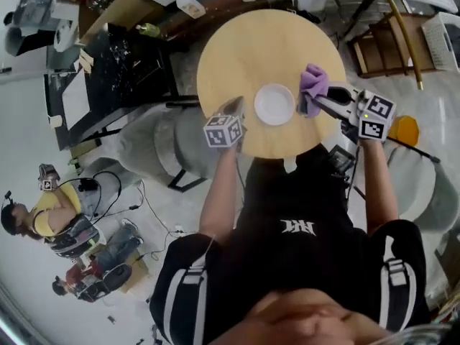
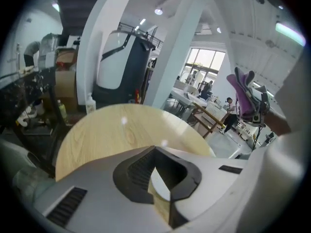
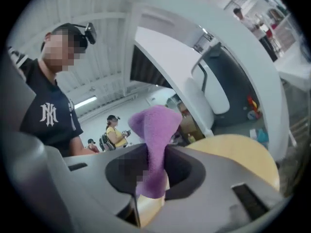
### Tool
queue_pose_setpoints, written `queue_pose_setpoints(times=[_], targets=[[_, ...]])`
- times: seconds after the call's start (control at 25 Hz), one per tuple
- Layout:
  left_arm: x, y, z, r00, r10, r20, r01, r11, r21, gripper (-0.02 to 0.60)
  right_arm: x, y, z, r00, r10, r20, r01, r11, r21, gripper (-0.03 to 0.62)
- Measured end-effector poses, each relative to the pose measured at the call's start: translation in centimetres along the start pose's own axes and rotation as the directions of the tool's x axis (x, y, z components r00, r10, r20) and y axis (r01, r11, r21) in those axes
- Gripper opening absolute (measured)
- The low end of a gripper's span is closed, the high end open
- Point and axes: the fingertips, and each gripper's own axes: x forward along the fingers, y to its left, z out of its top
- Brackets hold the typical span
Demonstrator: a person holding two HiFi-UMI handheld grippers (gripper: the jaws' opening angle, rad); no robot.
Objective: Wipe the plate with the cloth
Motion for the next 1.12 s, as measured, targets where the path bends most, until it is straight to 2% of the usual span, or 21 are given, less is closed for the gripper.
queue_pose_setpoints(times=[0.12, 0.2, 0.32, 0.48, 0.6, 0.68, 0.8, 0.92, 1.04, 1.12], targets=[[-4.9, -1.8, 2.9, 0.993, -0.019, 0.120, 0.016, 1.000, 0.026, 0.012, -0.7, 4.2, 3.6, 0.997, 0.043, 0.061, -0.033, 0.988, -0.148, 0.089], [-7.6, -3.0, 6.8, 0.971, -0.053, 0.233, 0.037, 0.997, 0.070, 0.012, -0.5, 5.7, 6.9, 0.993, 0.077, 0.087, -0.054, 0.968, -0.244, 0.089], [-11.7, -4.6, 12.5, 0.917, -0.089, 0.388, 0.025, 0.986, 0.168, 0.011, -0.7, 7.2, 12.2, 0.978, 0.115, 0.174, -0.051, 0.941, -0.334, 0.091], [-17.9, -7.5, 17.0, 0.850, -0.116, 0.514, -0.017, 0.969, 0.248, 0.011, -3.6, 9.0, 17.1, 0.948, 0.083, 0.306, 0.053, 0.910, -0.410, 0.091], [-22.7, -9.3, 18.8, 0.776, -0.159, 0.610, 0.004, 0.969, 0.248, 0.011, -5.3, 10.9, 18.5, 0.935, 0.039, 0.354, 0.148, 0.860, -0.488, 0.091], [-25.3, -10.3, 19.0, 0.742, -0.198, 0.641, 0.011, 0.959, 0.283, 0.011, -6.5, 12.3, 18.5, 0.928, 0.014, 0.372, 0.193, 0.836, -0.513, 0.091], [-28.0, -11.6, 18.0, 0.717, -0.237, 0.655, -0.009, 0.937, 0.349, 0.012, -8.7, 14.2, 16.9, 0.913, -0.054, 0.405, 0.278, 0.809, -0.518, 0.089], [-29.5, -11.6, 16.1, 0.702, -0.278, 0.656, 0.020, 0.928, 0.372, 0.012, -9.7, 15.4, 14.1, 0.884, -0.128, 0.450, 0.352, 0.815, -0.459, 0.089], [-31.8, -12.2, 13.3, 0.706, -0.316, 0.633, 0.048, 0.914, 0.402, 0.012, -9.3, 18.7, 10.7, 0.869, -0.164, 0.466, 0.388, 0.811, -0.438, 0.091], [-33.3, -12.7, 10.9, 0.713, -0.335, 0.615, 0.057, 0.903, 0.426, 0.012, -9.0, 21.3, 8.1, 0.876, -0.161, 0.455, 0.379, 0.813, -0.442, 0.091]])
